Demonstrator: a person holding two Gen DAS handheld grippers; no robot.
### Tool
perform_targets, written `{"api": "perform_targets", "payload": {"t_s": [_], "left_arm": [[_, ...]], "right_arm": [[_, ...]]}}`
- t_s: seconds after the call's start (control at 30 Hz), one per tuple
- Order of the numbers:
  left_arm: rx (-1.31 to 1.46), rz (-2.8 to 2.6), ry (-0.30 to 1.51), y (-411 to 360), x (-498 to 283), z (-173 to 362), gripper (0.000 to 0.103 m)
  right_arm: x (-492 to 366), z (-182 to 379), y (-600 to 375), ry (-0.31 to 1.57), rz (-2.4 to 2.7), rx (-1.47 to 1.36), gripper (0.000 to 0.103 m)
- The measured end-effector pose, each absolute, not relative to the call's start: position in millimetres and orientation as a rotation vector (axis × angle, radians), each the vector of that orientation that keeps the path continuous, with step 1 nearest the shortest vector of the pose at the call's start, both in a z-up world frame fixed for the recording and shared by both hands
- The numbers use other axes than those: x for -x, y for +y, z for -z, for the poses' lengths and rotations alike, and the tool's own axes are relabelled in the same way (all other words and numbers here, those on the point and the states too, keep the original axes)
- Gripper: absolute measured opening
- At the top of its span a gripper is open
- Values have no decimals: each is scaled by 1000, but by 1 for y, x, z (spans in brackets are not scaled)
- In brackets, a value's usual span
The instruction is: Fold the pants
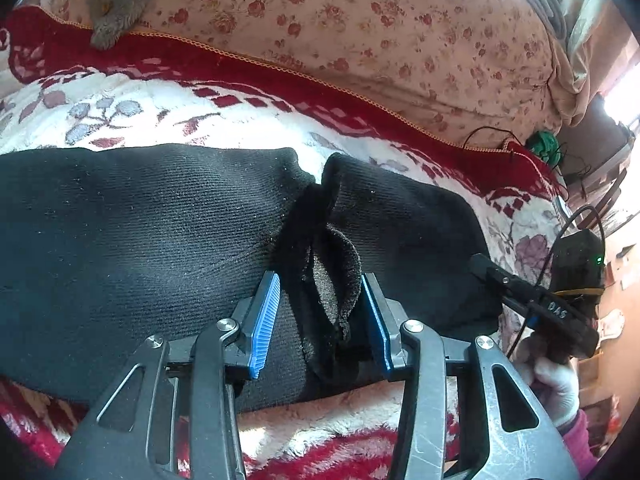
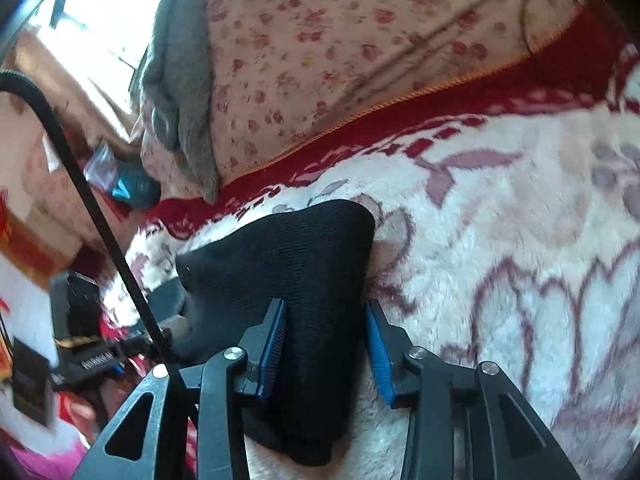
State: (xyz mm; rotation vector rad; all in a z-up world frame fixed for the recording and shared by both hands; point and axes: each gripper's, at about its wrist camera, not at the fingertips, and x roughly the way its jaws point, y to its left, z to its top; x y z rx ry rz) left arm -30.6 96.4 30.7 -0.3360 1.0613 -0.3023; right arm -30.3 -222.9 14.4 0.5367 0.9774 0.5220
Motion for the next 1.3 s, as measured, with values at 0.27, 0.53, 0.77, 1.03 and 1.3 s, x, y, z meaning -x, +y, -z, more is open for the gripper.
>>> {"api": "perform_targets", "payload": {"t_s": [0.27,0.53,0.77,1.03,1.3], "left_arm": [[303,258,1037,99,43,-40,42],[293,166,1020,115,53,-52,42],[336,104,994,149,65,-59,42],[404,-6,954,196,90,-63,42],[490,-111,914,245,113,-63,42]], "right_arm": [[43,-51,-224,941,-493,-500,38],[45,-73,-199,927,-463,-414,54],[47,-101,-186,863,-462,-317,54],[43,-94,-123,910,-676,-341,54],[42,-82,-77,968,-753,-284,55]]}}
